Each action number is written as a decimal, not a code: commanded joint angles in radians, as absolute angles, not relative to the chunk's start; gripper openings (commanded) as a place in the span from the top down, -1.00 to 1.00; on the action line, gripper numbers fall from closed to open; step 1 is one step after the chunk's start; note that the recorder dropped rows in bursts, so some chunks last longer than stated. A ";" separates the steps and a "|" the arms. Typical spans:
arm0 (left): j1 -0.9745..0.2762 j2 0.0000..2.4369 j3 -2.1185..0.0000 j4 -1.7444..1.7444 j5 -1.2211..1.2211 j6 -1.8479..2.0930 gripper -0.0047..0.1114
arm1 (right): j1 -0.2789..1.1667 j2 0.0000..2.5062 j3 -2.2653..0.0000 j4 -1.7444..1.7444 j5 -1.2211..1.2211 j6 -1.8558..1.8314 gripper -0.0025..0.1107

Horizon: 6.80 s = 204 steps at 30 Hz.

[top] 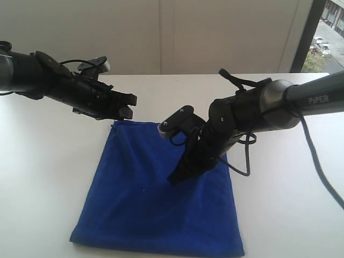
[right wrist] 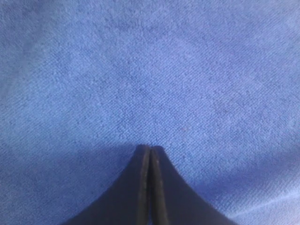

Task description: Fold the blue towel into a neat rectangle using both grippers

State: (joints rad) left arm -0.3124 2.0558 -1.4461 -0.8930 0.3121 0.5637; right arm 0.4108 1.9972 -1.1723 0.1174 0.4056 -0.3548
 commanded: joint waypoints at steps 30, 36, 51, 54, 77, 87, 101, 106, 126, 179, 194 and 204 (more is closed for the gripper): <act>-0.312 2.145 -1.456 -0.906 0.094 0.739 0.51 | 0.402 2.006 -1.176 0.092 0.394 -0.364 0.96; -0.312 2.146 -1.456 -0.906 0.105 0.739 0.51 | 0.299 2.008 -1.297 0.095 0.448 -0.330 0.96; -0.312 2.146 -1.456 -0.906 0.160 0.739 0.51 | 0.160 2.350 -1.992 0.103 1.033 -0.397 0.96; -0.312 2.145 -1.456 -0.906 0.159 0.739 0.51 | 0.160 2.376 -2.003 0.103 1.047 -0.406 0.96; -0.312 2.141 -1.456 -0.906 0.141 0.868 0.92 | 0.160 2.450 -2.003 0.111 1.049 -0.408 0.96; -0.312 2.101 -1.456 -0.896 0.106 0.875 0.92 | 0.160 2.450 -2.003 0.111 1.049 -0.408 0.96; -0.312 2.121 -1.456 -0.805 0.050 0.897 0.88 | 0.160 2.450 -2.003 0.111 1.055 -0.408 0.96; -0.312 2.163 -1.456 -0.762 0.026 0.892 0.28 | 0.160 2.450 -2.003 0.111 1.077 -0.414 0.96; -0.312 2.118 -1.456 -0.821 0.098 0.859 -0.09 | 0.160 2.450 -2.003 0.111 1.068 -0.419 0.96; -0.302 2.244 -1.654 -0.776 0.262 0.837 0.18 | 0.160 2.450 -2.003 0.111 1.071 -0.422 0.96; -0.302 2.286 -1.654 -0.776 0.259 0.837 0.17 | 0.160 2.450 -2.003 0.111 1.069 -0.422 0.96; -0.303 2.293 -1.661 -0.801 0.249 0.837 0.19 | 0.160 2.450 -2.003 0.111 1.069 -0.424 0.96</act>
State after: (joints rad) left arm -0.3032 2.2800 -1.6578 -0.7895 0.2318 0.8408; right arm 0.1676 2.4204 -2.0124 0.1155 1.0581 -0.4106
